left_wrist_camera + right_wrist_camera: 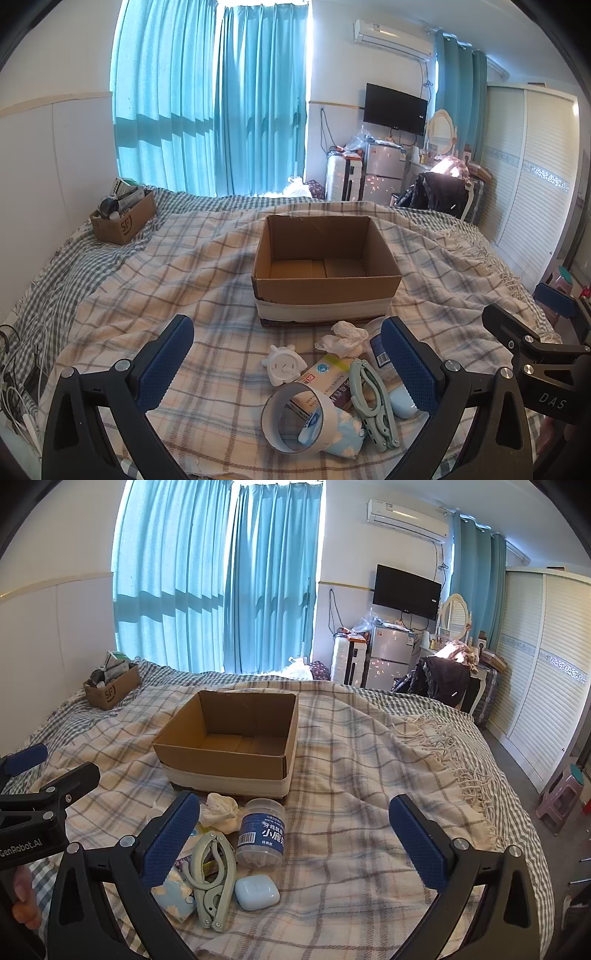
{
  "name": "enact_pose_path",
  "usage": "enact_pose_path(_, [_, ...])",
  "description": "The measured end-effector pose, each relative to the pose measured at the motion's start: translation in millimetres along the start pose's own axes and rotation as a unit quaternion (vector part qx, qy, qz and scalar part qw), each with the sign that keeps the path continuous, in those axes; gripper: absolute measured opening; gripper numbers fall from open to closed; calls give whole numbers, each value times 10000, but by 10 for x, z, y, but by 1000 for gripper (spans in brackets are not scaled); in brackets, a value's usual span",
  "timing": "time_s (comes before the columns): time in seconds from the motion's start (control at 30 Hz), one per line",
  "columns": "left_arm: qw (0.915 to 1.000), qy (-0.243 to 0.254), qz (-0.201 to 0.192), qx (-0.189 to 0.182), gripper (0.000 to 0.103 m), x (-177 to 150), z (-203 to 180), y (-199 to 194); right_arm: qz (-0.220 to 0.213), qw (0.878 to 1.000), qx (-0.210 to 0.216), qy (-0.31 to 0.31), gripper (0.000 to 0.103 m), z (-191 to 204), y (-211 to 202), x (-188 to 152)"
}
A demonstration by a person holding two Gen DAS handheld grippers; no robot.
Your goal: Organize objects
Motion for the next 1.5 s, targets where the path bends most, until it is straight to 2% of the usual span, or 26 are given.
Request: enact_pose_path(1.5, [9999,-74,42,-107,103,2,-10,13,33,10000,-10,-24,103,33,-12,28])
Point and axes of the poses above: each gripper's, at about its wrist camera, not at the fingertips, and y roughly the way its jaws point, z to its left, x to its top, the point moved 2 cm from there along y, roughly the way its jaws point, and after that the axes turned 5 degrees about -x, right-handed, at the moved point
